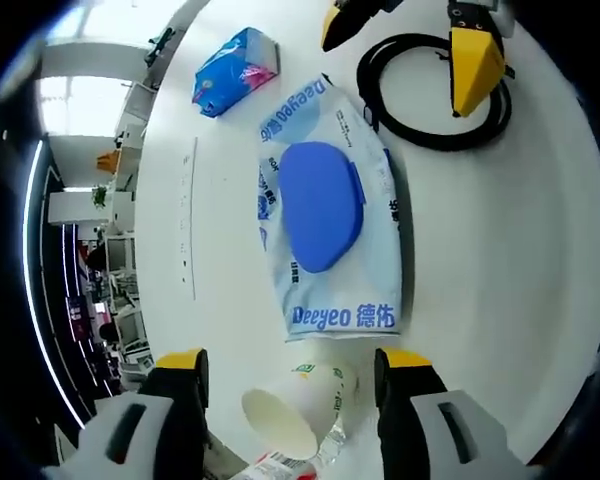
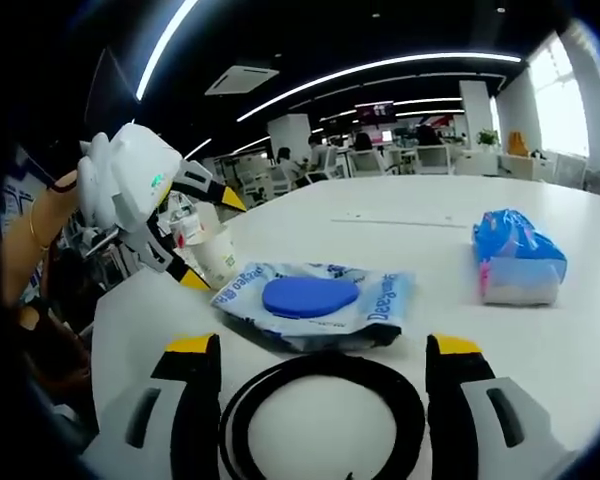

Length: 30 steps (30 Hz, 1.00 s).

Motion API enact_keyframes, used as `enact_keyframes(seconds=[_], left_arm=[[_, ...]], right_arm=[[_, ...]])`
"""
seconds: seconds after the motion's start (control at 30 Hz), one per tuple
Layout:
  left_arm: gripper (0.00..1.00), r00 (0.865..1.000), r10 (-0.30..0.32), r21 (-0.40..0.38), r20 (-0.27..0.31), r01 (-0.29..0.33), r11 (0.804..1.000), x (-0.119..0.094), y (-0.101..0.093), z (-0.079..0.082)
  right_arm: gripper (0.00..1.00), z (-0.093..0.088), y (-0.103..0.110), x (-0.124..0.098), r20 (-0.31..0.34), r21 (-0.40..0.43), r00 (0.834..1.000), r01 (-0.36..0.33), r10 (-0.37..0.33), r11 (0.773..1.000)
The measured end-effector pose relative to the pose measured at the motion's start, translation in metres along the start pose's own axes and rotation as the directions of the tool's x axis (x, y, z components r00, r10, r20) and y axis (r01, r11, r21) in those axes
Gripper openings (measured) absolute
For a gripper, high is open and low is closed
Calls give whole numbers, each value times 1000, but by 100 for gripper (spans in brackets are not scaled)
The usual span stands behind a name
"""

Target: Arrange the tabletop items into an orderly group along one side of the table until the central work area is clear of visible clutter.

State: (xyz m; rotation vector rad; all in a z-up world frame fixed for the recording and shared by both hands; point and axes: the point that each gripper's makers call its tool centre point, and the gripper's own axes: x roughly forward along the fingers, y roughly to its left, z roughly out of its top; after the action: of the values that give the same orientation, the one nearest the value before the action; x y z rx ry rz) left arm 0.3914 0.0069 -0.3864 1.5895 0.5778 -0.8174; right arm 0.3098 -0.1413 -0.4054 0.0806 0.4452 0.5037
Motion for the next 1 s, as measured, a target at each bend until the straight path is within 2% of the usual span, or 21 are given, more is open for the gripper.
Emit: enact_keyframes(seconds=[0.1,0.13,0.2,0.3,0.37,0.67,0.73,0.87,1.0], left_arm=[[77,999,5,-31,46,-4,1000,-2,0,7],[81,997,3,-58,78,1,998,-3,-1,12],[82,995,2,-62,98,5,998,-5,-2,15],[87,994,11,-66,110,-4,998,-5,-2,17],[93,994,17,-64,111,-10,998,-4,-2,18],[100,987,26,-95,160,-11,995,-4,-5,28],[100,981,53,-127,187,-29,991,-7,-2,33],[100,976,59,-143,211,-29,989,-8,-1,38],[100,965,63,-170,256,-19,985,-9,1,46]], right_arm=[[88,-1,-1,-1,6,2,1000,-5,5,1000],[88,-1,-2,-2,8,-1,1000,-3,3,1000],[88,-3,-4,-5,7,-1,1000,-5,5,1000],[90,-2,-6,-6,12,5,1000,-6,6,1000],[90,-3,-7,-7,12,10,1000,-6,6,1000],[93,0,-8,-13,33,6,999,-16,16,1000],[94,0,-8,-13,41,5,999,-21,21,1000],[93,1,-8,-15,46,-3,999,-26,26,1000],[93,11,-8,-23,92,-6,995,-35,35,999]])
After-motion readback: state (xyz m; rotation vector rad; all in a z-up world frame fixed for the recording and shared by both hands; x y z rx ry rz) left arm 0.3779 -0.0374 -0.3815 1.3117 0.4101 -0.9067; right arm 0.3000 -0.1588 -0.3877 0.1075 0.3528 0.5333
